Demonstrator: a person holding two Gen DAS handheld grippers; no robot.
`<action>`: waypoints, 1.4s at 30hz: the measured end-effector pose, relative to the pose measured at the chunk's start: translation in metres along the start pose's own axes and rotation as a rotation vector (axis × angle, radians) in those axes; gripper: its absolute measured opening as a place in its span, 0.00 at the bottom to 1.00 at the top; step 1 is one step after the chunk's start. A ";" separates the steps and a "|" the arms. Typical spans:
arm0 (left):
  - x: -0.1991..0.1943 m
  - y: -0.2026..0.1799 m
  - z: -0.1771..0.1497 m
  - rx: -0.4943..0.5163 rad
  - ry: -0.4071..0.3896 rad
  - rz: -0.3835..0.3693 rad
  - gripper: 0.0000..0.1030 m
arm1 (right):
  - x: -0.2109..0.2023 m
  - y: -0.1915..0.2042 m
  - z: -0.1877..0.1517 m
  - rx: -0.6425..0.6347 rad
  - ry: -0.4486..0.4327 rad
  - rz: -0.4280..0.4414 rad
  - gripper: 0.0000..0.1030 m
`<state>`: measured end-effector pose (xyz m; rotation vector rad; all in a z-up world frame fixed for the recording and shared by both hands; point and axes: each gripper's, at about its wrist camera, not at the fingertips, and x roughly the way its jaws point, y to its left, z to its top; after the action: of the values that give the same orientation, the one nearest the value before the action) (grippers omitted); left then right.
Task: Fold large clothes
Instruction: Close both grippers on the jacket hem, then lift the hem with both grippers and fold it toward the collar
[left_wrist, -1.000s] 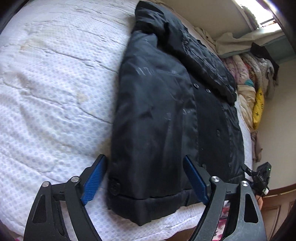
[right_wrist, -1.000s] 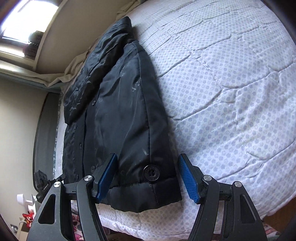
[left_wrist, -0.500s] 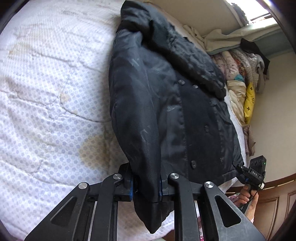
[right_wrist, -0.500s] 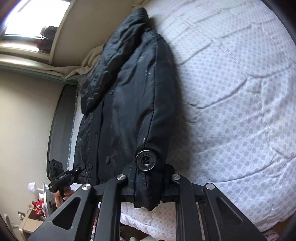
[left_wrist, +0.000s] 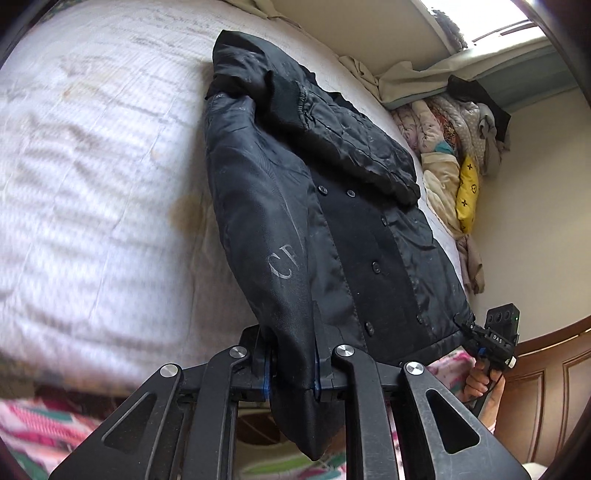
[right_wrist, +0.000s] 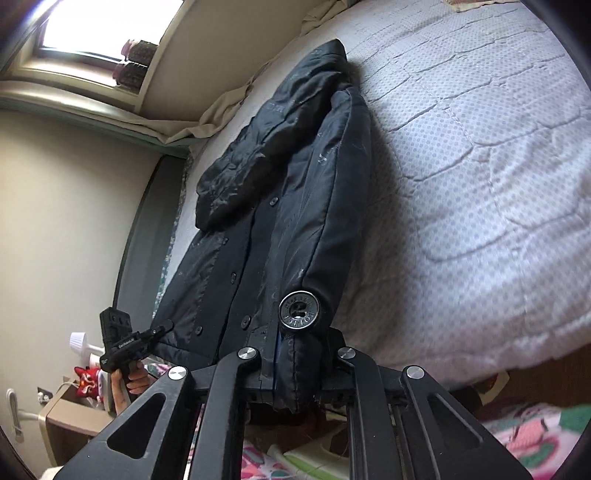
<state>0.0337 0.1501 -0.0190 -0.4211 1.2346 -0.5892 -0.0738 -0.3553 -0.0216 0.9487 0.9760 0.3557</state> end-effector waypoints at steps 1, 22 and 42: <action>-0.002 0.001 -0.003 -0.005 0.003 0.000 0.18 | -0.003 0.000 -0.002 0.002 0.000 0.006 0.07; -0.026 -0.049 0.119 0.007 -0.109 -0.066 0.18 | 0.009 0.062 0.121 -0.094 -0.140 0.121 0.07; 0.086 -0.017 0.251 -0.107 -0.092 0.055 0.18 | 0.127 0.032 0.250 -0.003 -0.128 -0.044 0.13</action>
<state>0.2897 0.0793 -0.0020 -0.4969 1.1888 -0.4531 0.2067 -0.3856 -0.0097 0.9345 0.8782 0.2558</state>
